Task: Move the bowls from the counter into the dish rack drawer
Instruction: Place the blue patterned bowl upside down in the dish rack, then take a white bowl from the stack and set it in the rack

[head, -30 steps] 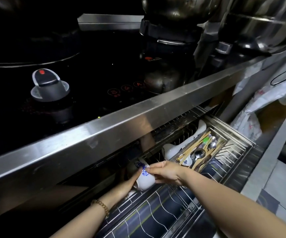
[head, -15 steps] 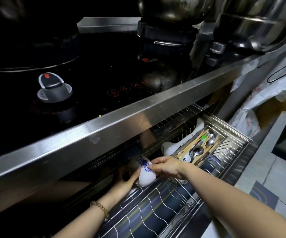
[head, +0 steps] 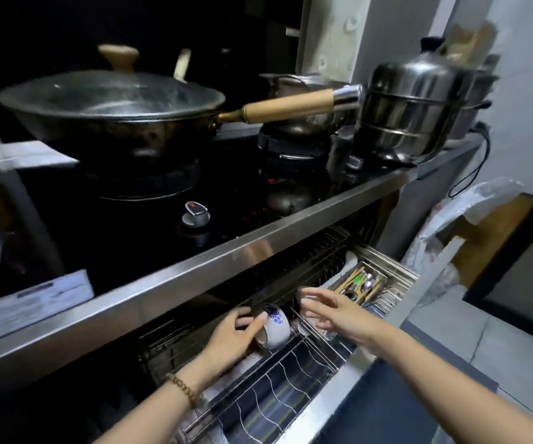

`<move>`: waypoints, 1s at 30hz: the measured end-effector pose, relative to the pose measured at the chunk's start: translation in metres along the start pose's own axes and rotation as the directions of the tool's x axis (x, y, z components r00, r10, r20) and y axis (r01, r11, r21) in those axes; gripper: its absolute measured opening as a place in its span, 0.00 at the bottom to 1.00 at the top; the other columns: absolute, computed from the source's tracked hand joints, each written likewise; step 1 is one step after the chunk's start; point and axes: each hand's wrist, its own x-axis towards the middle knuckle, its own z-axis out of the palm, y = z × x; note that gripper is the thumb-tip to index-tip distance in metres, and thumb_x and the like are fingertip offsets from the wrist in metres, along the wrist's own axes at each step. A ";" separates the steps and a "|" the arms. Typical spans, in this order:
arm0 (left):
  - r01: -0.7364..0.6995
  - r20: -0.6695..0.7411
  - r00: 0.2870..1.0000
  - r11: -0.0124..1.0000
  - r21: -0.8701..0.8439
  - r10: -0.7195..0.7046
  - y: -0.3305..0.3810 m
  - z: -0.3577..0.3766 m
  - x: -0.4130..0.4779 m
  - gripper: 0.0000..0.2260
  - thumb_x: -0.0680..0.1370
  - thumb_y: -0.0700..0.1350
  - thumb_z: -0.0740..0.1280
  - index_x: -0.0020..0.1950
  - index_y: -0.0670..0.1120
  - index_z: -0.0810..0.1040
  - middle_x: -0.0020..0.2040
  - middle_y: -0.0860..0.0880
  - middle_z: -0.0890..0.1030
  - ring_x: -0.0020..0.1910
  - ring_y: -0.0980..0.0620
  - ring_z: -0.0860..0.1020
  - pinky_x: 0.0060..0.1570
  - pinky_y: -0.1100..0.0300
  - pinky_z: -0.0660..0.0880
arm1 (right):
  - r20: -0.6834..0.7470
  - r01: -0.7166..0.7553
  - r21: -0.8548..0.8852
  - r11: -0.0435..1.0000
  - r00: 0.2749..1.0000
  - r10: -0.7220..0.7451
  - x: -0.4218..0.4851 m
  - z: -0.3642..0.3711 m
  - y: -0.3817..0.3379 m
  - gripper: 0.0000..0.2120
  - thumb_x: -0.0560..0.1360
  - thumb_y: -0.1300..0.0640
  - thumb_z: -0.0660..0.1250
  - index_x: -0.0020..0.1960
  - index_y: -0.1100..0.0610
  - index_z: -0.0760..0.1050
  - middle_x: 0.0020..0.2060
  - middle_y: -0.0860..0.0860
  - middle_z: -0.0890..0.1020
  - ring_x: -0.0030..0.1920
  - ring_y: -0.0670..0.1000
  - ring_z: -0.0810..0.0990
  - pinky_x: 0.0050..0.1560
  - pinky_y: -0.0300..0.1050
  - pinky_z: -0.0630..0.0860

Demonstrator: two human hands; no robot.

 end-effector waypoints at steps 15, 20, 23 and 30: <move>-0.516 -0.026 0.849 0.839 0.172 0.527 0.143 -0.161 -0.192 0.19 0.72 0.54 0.69 0.61 0.53 0.73 0.58 0.53 0.80 0.55 0.61 0.79 0.55 0.64 0.75 | 0.057 0.453 -0.063 0.889 0.891 -0.450 -0.117 0.092 -0.181 0.16 0.76 0.54 0.65 0.62 0.44 0.70 0.64 0.46 0.75 0.59 0.40 0.75 0.63 0.44 0.71; -0.558 -0.191 0.756 0.769 0.312 0.626 0.174 -0.251 -0.253 0.25 0.67 0.63 0.71 0.61 0.56 0.73 0.56 0.57 0.80 0.56 0.60 0.78 0.58 0.62 0.74 | 0.162 0.557 -0.078 0.827 0.826 -0.540 -0.123 0.143 -0.246 0.23 0.75 0.51 0.66 0.69 0.47 0.68 0.67 0.47 0.72 0.63 0.44 0.74 0.64 0.45 0.73; -0.539 -0.279 0.702 0.745 0.392 0.655 0.181 -0.295 -0.279 0.22 0.69 0.57 0.72 0.60 0.56 0.73 0.56 0.58 0.80 0.56 0.61 0.78 0.54 0.66 0.73 | 0.229 0.606 -0.076 0.792 0.784 -0.577 -0.122 0.174 -0.279 0.25 0.72 0.47 0.68 0.68 0.45 0.68 0.68 0.45 0.71 0.65 0.44 0.73 0.67 0.46 0.71; -0.396 -0.445 0.646 0.771 0.499 0.620 0.169 -0.383 -0.311 0.18 0.74 0.47 0.70 0.62 0.50 0.74 0.57 0.54 0.78 0.59 0.56 0.76 0.54 0.67 0.71 | 0.314 0.711 -0.086 0.698 0.684 -0.658 -0.113 0.241 -0.339 0.25 0.73 0.49 0.68 0.68 0.48 0.68 0.68 0.46 0.72 0.66 0.43 0.71 0.68 0.44 0.68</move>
